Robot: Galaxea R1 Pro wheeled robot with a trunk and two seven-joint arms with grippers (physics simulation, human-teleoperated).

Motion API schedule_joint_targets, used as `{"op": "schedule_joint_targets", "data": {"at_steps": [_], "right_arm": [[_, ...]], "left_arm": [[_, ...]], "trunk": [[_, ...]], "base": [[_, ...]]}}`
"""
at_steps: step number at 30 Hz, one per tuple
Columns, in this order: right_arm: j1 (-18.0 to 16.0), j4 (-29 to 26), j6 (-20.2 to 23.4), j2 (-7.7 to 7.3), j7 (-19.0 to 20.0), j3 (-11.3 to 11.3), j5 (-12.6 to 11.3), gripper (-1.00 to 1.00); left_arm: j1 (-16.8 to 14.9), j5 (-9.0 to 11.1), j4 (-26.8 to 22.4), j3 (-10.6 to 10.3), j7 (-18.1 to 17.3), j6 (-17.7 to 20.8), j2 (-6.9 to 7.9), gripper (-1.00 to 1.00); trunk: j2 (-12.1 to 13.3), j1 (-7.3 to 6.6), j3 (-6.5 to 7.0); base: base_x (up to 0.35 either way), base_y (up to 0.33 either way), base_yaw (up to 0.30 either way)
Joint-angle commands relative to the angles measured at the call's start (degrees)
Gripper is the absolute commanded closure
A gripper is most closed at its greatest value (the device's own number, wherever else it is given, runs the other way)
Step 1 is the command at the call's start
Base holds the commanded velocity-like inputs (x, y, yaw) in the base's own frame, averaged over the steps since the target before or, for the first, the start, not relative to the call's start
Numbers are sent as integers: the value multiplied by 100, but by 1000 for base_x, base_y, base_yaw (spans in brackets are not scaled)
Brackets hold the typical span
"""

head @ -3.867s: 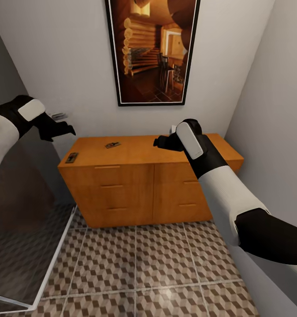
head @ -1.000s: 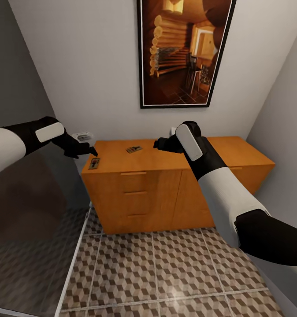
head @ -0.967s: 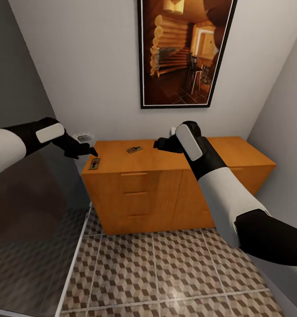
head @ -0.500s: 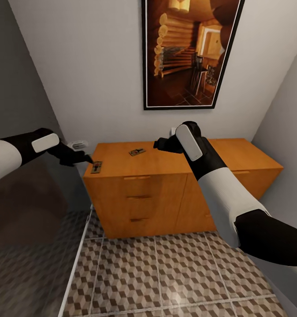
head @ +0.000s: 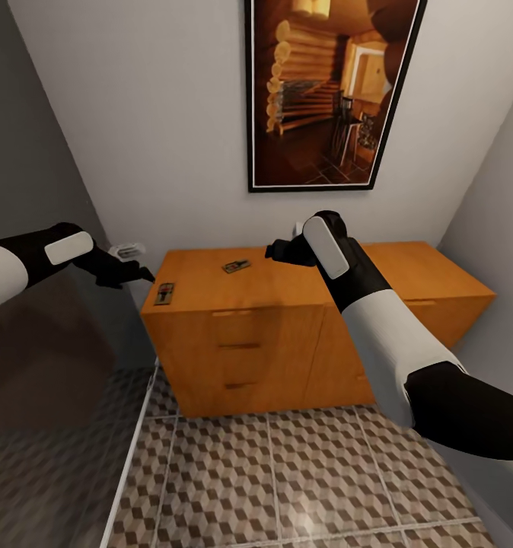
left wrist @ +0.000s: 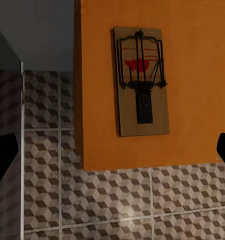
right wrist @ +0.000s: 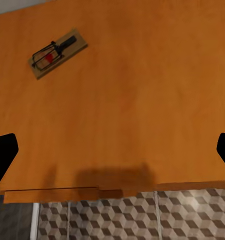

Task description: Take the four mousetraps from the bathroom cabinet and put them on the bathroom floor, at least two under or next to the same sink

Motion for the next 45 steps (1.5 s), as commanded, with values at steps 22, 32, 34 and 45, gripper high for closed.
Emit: {"op": "schedule_joint_targets", "data": {"at_steps": [22, 32, 34, 45], "right_arm": [[-6, 71, -105, 0, -55, 10, -56, -100], [-6, 79, -129, 0, -55, 15, -56, -100], [-6, 81, -130, 0, -55, 16, -56, -100], [-6, 83, -131, 0, -55, 16, -56, -100]], "left_arm": [[-20, -10, -6, 7, 4, -95, -74, -100], [-18, -10, 148, 4, 30, -95, -102, -100], [-17, -10, 217, 2, 34, -92, -112, -100], [-15, -1, 496, -2, 288, -86, -137, -100]], "trunk": [[-3, 3, -6], [-3, 3, -6], [-3, 3, -6], [-3, 3, -6]], "base": [[70, 0, 0], [1, -56, 0], [26, -119, 0], [63, -111, 0]]}}
